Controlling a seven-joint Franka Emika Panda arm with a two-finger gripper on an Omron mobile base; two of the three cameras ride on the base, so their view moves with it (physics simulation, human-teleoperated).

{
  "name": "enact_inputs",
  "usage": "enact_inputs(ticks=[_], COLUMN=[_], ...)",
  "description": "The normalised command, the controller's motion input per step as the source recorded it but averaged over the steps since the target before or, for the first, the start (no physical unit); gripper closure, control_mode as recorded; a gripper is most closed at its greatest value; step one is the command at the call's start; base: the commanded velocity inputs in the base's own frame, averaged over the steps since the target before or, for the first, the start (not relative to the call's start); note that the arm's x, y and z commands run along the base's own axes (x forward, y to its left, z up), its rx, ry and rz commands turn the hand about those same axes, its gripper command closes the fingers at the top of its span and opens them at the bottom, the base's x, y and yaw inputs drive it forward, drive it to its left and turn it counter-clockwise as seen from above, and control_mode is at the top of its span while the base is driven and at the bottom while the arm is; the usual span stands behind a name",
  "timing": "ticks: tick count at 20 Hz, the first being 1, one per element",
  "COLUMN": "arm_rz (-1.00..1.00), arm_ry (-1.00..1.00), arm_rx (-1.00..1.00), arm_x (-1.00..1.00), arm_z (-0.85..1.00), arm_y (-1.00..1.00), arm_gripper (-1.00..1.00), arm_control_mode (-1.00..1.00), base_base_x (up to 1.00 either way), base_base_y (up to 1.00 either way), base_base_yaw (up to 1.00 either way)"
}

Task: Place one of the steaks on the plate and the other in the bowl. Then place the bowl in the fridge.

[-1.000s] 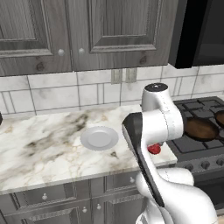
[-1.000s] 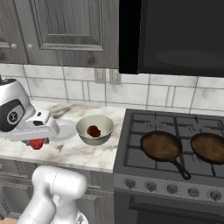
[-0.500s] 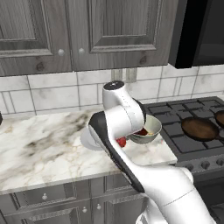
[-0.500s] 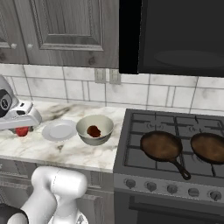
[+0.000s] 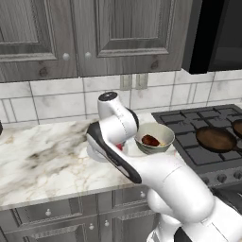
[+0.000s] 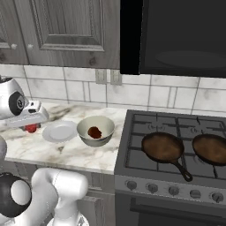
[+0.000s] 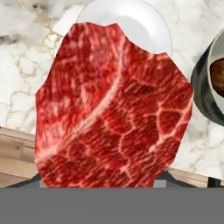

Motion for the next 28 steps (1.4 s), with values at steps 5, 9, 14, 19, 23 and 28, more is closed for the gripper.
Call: enact_inputs(ticks=[5, 9, 14, 19, 23, 28], arm_rz=[0.09, 0.05, 0.06, 0.04, 0.02, 0.0], arm_ry=[0.0, 0.0, 0.0, 0.0, 0.0, 0.0], arm_rx=[0.0, 0.0, 0.0, 0.0, 0.0, 0.0], arm_x=[0.8, 0.79, 0.72, 0.56, 0.41, 0.09], arm_z=[-0.56, -0.59, -0.64, -0.45, -0.16, -0.09], arm_y=[0.0, 0.0, 0.01, 0.06, 0.07, 0.0], arm_gripper=[1.0, 1.0, 1.0, 1.0, 1.0, 1.0], arm_control_mode=[-1.0, -1.0, -1.0, -1.0, -1.0, -1.0], base_base_x=[0.0, 0.0, 0.0, 0.0, 0.0, 0.0], base_base_y=[0.0, 0.0, 0.0, 0.0, 0.0, 0.0], base_base_yaw=[0.0, 0.0, 0.0, 0.0, 0.0, 0.0])
